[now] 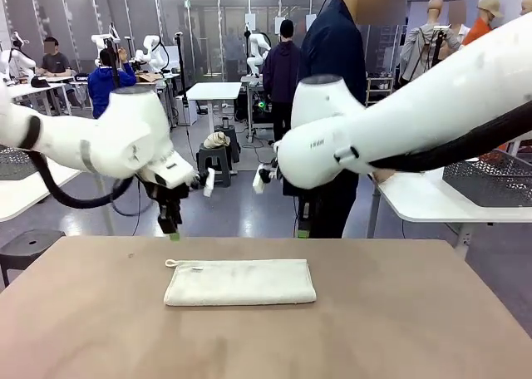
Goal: Fold the towels and place them in the basket.
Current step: When a person lays out a Towel with hook on the table, fold it in half twice.
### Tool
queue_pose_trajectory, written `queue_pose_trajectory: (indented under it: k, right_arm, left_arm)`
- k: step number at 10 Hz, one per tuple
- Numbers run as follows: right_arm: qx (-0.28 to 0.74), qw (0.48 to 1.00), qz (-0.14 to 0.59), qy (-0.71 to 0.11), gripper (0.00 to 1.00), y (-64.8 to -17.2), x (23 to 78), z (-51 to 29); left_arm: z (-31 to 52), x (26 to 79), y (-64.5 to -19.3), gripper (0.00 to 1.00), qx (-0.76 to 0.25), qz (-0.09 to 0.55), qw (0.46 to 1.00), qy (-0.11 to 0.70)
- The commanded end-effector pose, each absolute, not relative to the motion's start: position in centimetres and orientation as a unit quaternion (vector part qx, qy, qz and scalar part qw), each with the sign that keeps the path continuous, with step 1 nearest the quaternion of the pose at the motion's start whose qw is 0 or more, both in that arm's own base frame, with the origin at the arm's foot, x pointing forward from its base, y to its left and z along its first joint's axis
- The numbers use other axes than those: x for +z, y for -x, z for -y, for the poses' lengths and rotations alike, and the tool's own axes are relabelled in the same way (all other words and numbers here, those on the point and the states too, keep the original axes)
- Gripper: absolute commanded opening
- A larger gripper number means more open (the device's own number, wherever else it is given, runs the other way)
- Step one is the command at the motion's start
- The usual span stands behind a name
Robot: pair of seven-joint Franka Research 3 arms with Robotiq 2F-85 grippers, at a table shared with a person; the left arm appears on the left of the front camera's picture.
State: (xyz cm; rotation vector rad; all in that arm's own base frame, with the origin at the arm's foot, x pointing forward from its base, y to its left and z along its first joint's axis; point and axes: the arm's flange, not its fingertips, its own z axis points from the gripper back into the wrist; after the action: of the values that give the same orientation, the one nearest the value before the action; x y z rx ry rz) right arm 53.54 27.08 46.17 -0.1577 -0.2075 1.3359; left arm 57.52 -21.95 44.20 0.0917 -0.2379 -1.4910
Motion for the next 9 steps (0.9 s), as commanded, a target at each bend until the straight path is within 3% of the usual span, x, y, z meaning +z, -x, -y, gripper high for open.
queue_pose_trajectory:
  k: [1, 2, 6, 9]
  right_arm:
    - [0.524, 0.846, 0.078, 0.068, 0.44, -50.2, 49.3, -26.7]
    - [0.461, 0.885, 0.055, 0.033, 0.44, -49.0, 50.2, -26.6]
    - [0.467, 0.882, 0.054, 0.021, 0.44, -46.2, 50.2, -27.5]
    - [0.463, 0.884, 0.048, 0.027, 0.44, -47.2, 51.4, -27.0]
  left_arm:
    - [17.0, 48.0, -54.6, 0.6, -0.668, 0.124, 0.733, 0.025]
    - [14.5, 49.2, -54.1, 0.6, -0.655, 0.141, 0.741, 0.051]
    - [4.5, 50.5, -52.0, 0.6, -0.631, 0.23, 0.726, 0.149]
    - [-1.5, 48.2, -50.8, 0.6, -0.642, 0.282, 0.684, 0.201]
